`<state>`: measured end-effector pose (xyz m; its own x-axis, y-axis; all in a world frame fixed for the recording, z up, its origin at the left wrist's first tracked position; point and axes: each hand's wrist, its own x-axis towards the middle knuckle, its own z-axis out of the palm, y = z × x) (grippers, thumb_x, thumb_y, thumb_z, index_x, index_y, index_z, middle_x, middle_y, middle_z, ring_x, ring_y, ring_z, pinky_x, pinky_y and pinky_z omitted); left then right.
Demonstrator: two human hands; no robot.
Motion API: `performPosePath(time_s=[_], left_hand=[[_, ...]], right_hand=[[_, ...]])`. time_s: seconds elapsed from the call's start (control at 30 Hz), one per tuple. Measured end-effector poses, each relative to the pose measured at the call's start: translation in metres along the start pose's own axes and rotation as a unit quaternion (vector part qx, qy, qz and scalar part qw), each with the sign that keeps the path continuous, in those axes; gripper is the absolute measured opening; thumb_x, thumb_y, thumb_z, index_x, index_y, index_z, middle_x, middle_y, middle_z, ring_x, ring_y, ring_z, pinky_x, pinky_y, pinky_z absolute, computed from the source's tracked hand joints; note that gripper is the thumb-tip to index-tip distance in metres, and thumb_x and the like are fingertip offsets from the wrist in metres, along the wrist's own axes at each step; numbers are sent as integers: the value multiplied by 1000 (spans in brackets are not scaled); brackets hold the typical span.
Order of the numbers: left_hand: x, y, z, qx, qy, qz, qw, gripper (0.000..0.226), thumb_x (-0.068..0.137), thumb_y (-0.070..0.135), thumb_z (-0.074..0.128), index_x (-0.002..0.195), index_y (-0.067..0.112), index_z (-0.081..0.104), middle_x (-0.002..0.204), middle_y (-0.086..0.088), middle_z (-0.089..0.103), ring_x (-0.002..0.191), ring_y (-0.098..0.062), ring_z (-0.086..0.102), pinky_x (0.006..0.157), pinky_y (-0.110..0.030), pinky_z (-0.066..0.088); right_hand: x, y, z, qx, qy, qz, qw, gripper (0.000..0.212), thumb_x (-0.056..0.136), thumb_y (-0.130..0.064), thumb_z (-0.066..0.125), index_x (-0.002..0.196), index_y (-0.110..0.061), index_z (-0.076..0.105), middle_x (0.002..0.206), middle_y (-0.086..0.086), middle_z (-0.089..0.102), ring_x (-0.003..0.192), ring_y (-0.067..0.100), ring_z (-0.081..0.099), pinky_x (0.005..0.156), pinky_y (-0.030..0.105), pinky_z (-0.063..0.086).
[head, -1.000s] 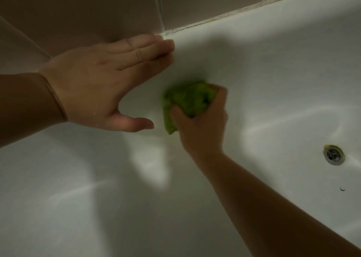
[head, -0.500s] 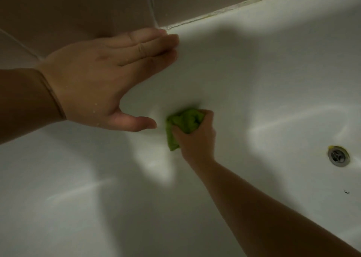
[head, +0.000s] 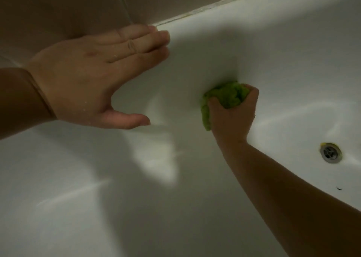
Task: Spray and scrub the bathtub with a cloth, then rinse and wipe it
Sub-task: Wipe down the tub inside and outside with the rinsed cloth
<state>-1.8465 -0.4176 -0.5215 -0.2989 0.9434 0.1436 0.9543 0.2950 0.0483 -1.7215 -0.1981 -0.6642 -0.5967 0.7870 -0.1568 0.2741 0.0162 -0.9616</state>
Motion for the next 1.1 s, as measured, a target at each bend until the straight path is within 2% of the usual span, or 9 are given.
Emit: performPosePath(time_s=[0.1, 0.17, 0.33, 0.47, 0.7, 0.87, 0.93, 1.0, 1.1], left_hand=[[9, -5, 0, 39, -6, 62, 997, 102, 88, 67, 65, 151, -8, 40, 160, -26, 36, 149, -43, 36, 118, -57, 37], [19, -7, -1, 37, 0, 71, 997, 101, 89, 66, 65, 151, -10, 40, 160, -27, 36, 149, -43, 35, 116, -60, 39], [34, 0, 3, 37, -5, 59, 998, 103, 89, 68, 63, 153, -8, 37, 163, -24, 33, 151, -40, 32, 116, -59, 39], [45, 2, 4, 39, -16, 61, 997, 100, 95, 68, 53, 156, -8, 31, 165, -25, 28, 154, -39, 28, 118, -58, 36], [58, 4, 6, 42, -21, 76, 996, 95, 101, 67, 40, 156, -9, 28, 164, -28, 26, 153, -43, 26, 116, -63, 37], [59, 5, 7, 42, -22, 74, 996, 102, 96, 71, 48, 157, -8, 28, 166, -26, 24, 154, -41, 25, 116, -62, 37], [58, 5, 8, 41, -21, 72, 996, 103, 95, 72, 49, 157, -8, 28, 166, -25, 25, 154, -40, 25, 116, -61, 37], [59, 6, 8, 36, -15, 70, 997, 102, 95, 72, 48, 156, -7, 29, 166, -25, 26, 154, -40, 26, 116, -61, 38], [61, 6, 8, 33, -6, 68, 997, 102, 95, 73, 47, 156, -7, 32, 165, -25, 28, 153, -40, 28, 117, -60, 38]], right_hand=[[-34, -23, 10, 28, -112, -20, 993, 54, 65, -24, 91, 103, -34, 53, 89, -10, 68, 82, 14, 70, 70, 33, 61], [-43, -17, 14, -9, -163, -1, 987, 54, 68, -30, 91, 105, -34, 52, 94, -11, 67, 85, 10, 67, 73, 30, 59], [-5, -28, -9, -17, -64, 29, 997, 43, 64, -21, 82, 94, -30, 52, 81, -5, 67, 74, 17, 69, 65, 43, 60], [11, -78, -24, 16, 10, -43, 999, 49, 67, -21, 85, 107, -21, 56, 82, -13, 62, 74, 1, 63, 69, 24, 56], [-15, -82, -18, 8, -179, -57, 982, 50, 71, -24, 88, 104, -33, 52, 93, -12, 67, 84, 6, 67, 75, 36, 60], [29, -74, -44, 82, -86, -20, 993, 36, 72, -6, 75, 93, -23, 52, 84, 5, 73, 66, 34, 70, 54, 54, 59], [45, -88, -53, 95, -31, -57, 993, 35, 73, -5, 74, 94, -20, 51, 85, 8, 69, 69, 29, 69, 60, 47, 61], [48, -101, -55, 78, 7, -92, 993, 33, 75, -5, 74, 95, -19, 51, 82, -6, 61, 69, 11, 64, 67, 32, 60], [24, -112, -42, 89, -68, -116, 987, 37, 71, -11, 78, 95, -21, 52, 77, -6, 63, 69, 22, 69, 64, 44, 60]])
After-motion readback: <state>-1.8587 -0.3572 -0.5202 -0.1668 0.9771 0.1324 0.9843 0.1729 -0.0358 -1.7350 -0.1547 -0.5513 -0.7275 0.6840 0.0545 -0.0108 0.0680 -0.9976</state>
